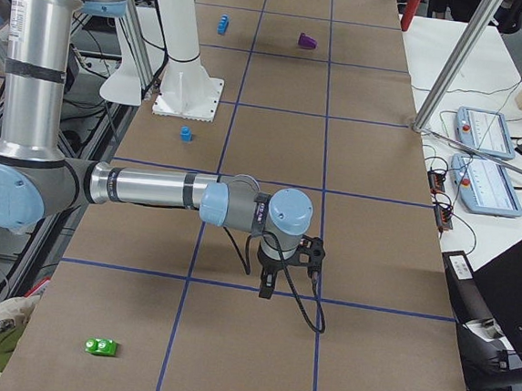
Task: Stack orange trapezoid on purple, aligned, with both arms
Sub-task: 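Reach the left gripper down to the purple trapezoid block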
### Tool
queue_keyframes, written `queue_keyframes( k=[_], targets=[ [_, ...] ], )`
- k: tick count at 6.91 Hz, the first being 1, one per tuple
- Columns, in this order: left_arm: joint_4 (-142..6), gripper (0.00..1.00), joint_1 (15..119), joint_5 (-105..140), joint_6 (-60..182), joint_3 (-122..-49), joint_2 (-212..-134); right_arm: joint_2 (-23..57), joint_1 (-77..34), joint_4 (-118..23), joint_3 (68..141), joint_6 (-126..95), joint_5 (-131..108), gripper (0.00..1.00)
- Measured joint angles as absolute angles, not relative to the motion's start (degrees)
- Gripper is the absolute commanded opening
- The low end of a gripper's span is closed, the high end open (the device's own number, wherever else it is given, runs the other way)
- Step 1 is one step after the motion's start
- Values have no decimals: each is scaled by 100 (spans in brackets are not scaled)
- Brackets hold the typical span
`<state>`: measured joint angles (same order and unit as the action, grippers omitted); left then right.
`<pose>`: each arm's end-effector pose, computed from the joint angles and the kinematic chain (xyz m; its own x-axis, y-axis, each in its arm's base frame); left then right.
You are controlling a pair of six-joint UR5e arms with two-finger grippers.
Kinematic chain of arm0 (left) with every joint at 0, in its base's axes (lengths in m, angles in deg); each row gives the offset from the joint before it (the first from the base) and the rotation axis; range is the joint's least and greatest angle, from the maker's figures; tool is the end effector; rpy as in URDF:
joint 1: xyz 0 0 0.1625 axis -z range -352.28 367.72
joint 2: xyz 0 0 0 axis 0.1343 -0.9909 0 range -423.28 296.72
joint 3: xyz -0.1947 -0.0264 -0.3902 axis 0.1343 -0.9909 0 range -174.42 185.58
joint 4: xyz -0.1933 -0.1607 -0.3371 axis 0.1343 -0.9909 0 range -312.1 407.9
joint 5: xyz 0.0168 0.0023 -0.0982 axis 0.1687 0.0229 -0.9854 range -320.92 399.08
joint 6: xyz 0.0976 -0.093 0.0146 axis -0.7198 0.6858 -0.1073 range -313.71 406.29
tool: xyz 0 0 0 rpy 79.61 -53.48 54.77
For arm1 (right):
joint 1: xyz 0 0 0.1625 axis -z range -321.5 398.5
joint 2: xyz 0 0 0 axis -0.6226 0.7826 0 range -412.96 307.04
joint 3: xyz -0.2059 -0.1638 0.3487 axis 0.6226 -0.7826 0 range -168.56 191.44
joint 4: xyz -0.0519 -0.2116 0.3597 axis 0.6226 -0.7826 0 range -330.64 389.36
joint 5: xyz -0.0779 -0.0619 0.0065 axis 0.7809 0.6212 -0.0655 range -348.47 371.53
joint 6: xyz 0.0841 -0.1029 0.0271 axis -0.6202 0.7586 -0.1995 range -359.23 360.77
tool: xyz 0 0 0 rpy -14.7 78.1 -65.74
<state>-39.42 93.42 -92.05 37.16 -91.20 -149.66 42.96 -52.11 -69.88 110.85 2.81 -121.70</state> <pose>-0.0086 -0.4731 0.6778 0.7293 0.2194 -0.6481 -0.1932 0.9747 0.1126 0.0450 -0.4419 0.6809 0.7278 0.0409 0.6846 0.0153 0.9970 -0.0758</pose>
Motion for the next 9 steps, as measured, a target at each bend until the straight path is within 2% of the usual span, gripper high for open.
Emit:
queue_keyframes(
  k=[6,8,9],
  targets=[
    [-4464,100,9082,-9181,3858,-9380,-15329,4126,-5203,-6978,11296,291,-12156,100],
    [-4644,100,8579,-9250,4857,-9722,-15435,3893,-5189,-6989,11322,288,-12199,100],
    [-5047,100,8070,-9237,6133,-9823,-15409,3836,-5183,-6981,11245,292,-12320,100]
  ],
)
